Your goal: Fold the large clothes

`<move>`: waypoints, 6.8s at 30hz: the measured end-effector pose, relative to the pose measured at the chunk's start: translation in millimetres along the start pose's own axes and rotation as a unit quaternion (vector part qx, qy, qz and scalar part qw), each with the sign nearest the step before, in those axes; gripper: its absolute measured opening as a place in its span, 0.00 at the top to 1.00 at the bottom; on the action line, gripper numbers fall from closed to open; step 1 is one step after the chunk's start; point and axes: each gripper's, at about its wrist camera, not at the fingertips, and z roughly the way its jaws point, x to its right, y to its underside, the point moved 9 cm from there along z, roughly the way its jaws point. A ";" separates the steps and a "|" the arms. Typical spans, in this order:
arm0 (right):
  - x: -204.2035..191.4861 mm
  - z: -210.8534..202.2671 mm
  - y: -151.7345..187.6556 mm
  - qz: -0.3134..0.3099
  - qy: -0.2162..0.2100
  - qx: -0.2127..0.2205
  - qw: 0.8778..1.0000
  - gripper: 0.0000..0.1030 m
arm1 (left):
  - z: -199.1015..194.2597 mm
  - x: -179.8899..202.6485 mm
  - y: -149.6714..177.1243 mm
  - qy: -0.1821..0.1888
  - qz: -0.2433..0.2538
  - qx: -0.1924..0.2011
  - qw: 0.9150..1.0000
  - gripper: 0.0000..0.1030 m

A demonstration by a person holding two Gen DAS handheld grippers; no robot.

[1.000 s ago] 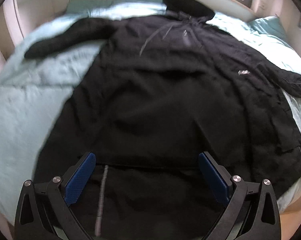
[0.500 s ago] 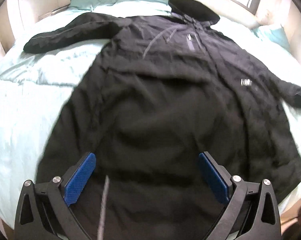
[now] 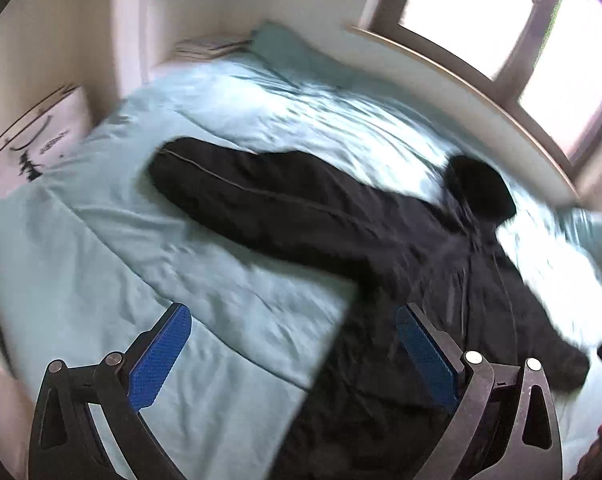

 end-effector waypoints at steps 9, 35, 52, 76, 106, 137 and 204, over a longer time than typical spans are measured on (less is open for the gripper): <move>-63.4 -9.2 -78.4 -0.050 -0.043 -0.004 0.998 0.00 | 63.4 -120.5 -107.2 -0.014 -0.146 -0.005 0.989 0.01; -73.4 202.0 -101.0 -0.122 -0.032 -0.114 0.985 0.00 | 210.2 -88.5 -162.3 -0.058 -0.055 0.037 0.996 0.82; 8.0 172.6 -83.8 -0.045 0.000 -0.103 0.994 0.00 | 182.4 316.3 -9.9 0.212 0.275 -0.038 0.937 0.82; -11.5 284.8 -47.8 -0.015 -0.098 -0.169 0.981 0.11 | 188.0 276.9 8.3 0.321 0.154 -0.185 0.916 0.28; 192.8 319.6 18.9 0.093 0.038 -0.187 0.977 0.70 | 325.7 304.1 36.9 0.096 0.289 -0.168 0.938 0.28; 120.4 245.6 -32.6 0.063 -0.026 -0.140 0.988 0.27 | 261.8 276.7 -18.6 0.152 0.192 -0.130 0.961 0.19; 619.9 124.9 88.3 0.368 0.243 -0.077 0.894 0.84 | 312.6 484.4 180.9 0.090 0.489 -0.199 0.845 0.20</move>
